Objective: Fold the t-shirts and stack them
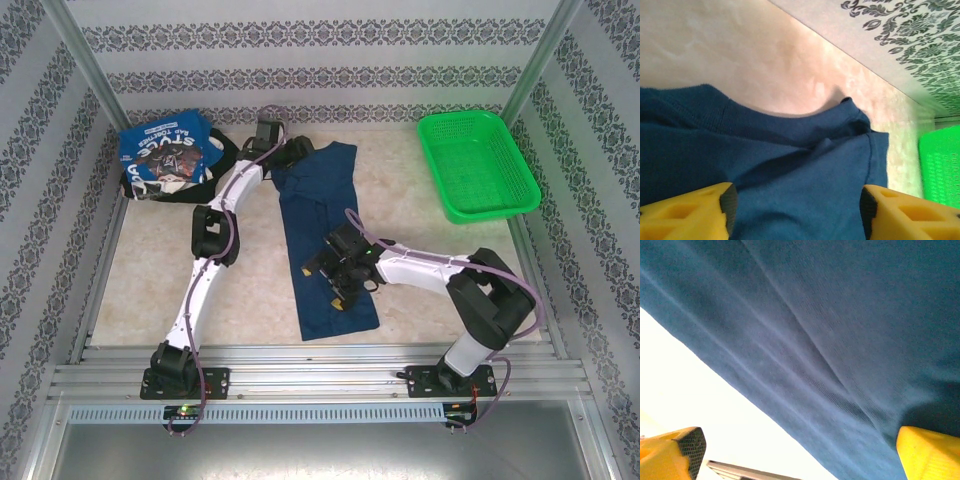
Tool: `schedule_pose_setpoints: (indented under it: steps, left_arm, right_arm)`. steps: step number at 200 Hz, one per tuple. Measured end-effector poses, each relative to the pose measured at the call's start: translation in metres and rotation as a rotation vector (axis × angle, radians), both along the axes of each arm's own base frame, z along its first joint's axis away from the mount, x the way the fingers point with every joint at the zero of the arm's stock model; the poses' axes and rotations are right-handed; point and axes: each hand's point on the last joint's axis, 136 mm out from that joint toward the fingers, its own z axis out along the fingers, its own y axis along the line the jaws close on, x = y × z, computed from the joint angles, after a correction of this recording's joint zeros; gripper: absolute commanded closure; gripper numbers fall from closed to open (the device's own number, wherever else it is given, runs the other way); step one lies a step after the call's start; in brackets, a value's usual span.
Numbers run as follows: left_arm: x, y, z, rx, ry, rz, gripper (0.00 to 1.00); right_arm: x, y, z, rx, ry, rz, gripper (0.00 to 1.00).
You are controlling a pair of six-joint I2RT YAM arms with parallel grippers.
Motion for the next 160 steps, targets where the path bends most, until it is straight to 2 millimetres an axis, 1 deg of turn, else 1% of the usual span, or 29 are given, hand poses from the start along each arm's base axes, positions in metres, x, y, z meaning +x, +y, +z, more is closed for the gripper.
schedule_pose_setpoints:
  steps: [9,20,33,44,50,52,55,63,67,69,72,73,77,80,82,85,88,89,92,98,105,106,114,120,121,134,142,149,160]
  left_arm:
    - [-0.005,0.004,0.008,0.001,0.018,-0.006,0.30]
    - [-0.016,0.012,0.026,0.016,0.044,-0.016,0.30]
    - [-0.036,0.021,0.062,0.037,0.056,-0.029,0.30]
    - [-0.062,0.029,0.104,0.055,0.047,-0.038,0.29]
    - [-0.084,0.031,0.129,0.064,0.037,-0.047,0.29]
    - [-0.089,0.031,0.134,0.066,0.038,-0.049,0.29]
    - [-0.104,0.031,0.150,0.068,0.025,-0.055,0.30]
    - [-0.138,0.028,0.178,0.071,0.003,-0.067,0.31]
    - [-0.162,0.024,0.194,0.066,-0.005,-0.082,0.31]
    - [-0.169,0.023,0.199,0.067,-0.016,-0.084,0.31]
    - [-0.186,0.020,0.206,0.065,-0.019,-0.096,0.31]
    - [-0.195,0.017,0.210,0.062,-0.023,-0.103,0.32]
    - [-0.214,0.013,0.217,0.060,-0.033,-0.115,0.32]
    - [-0.236,0.007,0.223,0.053,-0.036,-0.132,0.32]
    - [-0.243,0.005,0.225,0.050,-0.042,-0.139,0.33]
    - [-0.259,0.001,0.225,0.048,-0.042,-0.153,0.33]
    - [-0.281,-0.005,0.226,0.041,-0.041,-0.172,0.33]
    - [-0.284,-0.006,0.226,0.040,-0.044,-0.176,0.34]
    - [-0.299,-0.010,0.220,0.041,-0.029,-0.188,0.34]
    - [-0.335,-0.020,0.208,0.034,0.001,-0.227,0.35]
    - [-0.368,-0.027,0.190,0.031,0.045,-0.259,0.36]
    - [-0.375,-0.029,0.185,0.028,0.062,-0.266,0.36]
    - [-0.410,-0.032,0.152,0.038,0.143,-0.282,0.38]
    - [-0.429,-0.030,0.128,0.056,0.203,-0.282,0.38]
    - [-0.436,-0.030,0.119,0.061,0.226,-0.285,0.38]
    - [-0.481,-0.021,0.053,0.133,0.395,-0.266,0.39]
    - [-0.506,-0.013,0.022,0.178,0.478,-0.254,0.40]
    - [-0.524,-0.007,0.002,0.208,0.531,-0.240,0.40]
    - [-0.541,-0.003,-0.014,0.223,0.569,-0.222,0.41]
  right_arm:
    - [-0.003,-0.006,0.013,-0.010,-0.023,0.024,0.02]
    - [-0.005,-0.016,0.036,-0.009,-0.082,0.063,0.02]
    - [-0.008,-0.030,0.061,-0.008,-0.154,0.109,0.02]
    - [-0.010,-0.047,0.077,-0.023,-0.210,0.151,0.02]
    - [-0.011,-0.057,0.081,-0.039,-0.230,0.173,0.03]
    - [-0.012,-0.060,0.082,-0.046,-0.235,0.180,0.03]
    - [-0.012,-0.065,0.082,-0.057,-0.242,0.191,0.03]
    - [-0.014,-0.080,0.080,-0.095,-0.240,0.218,0.03]
    - [-0.016,-0.086,0.077,-0.114,-0.235,0.231,0.04]
    - [-0.016,-0.090,0.076,-0.127,-0.234,0.239,0.04]
    - [-0.017,-0.095,0.073,-0.144,-0.230,0.247,0.04]
    - [-0.018,-0.096,0.072,-0.147,-0.229,0.249,0.04]
    - [-0.019,-0.102,0.068,-0.168,-0.222,0.264,0.05]
    - [-0.021,-0.106,0.065,-0.181,-0.217,0.275,0.06]
    - [-0.023,-0.108,0.062,-0.188,-0.211,0.283,0.06]
    - [-0.025,-0.111,0.059,-0.198,-0.202,0.294,0.07]
    - [-0.028,-0.114,0.056,-0.205,-0.195,0.304,0.07]
    - [-0.029,-0.115,0.054,-0.209,-0.191,0.309,0.07]
    - [-0.032,-0.117,0.051,-0.214,-0.183,0.319,0.08]
    - [-0.037,-0.122,0.043,-0.224,-0.167,0.337,0.09]
    - [-0.043,-0.125,0.035,-0.231,-0.150,0.356,0.09]
    - [-0.044,-0.126,0.034,-0.232,-0.148,0.358,0.09]
    - [-0.050,-0.129,0.027,-0.238,-0.130,0.377,0.11]
    - [-0.054,-0.130,0.022,-0.238,-0.121,0.391,0.12]
    - [-0.054,-0.130,0.022,-0.238,-0.121,0.393,0.12]
    - [-0.059,-0.132,0.015,-0.239,-0.111,0.419,0.16]
    - [-0.061,-0.132,0.011,-0.239,-0.109,0.432,0.17]
    - [-0.061,-0.132,0.009,-0.238,-0.110,0.442,0.19]
    - [-0.062,-0.132,0.004,-0.236,-0.107,0.458,0.21]
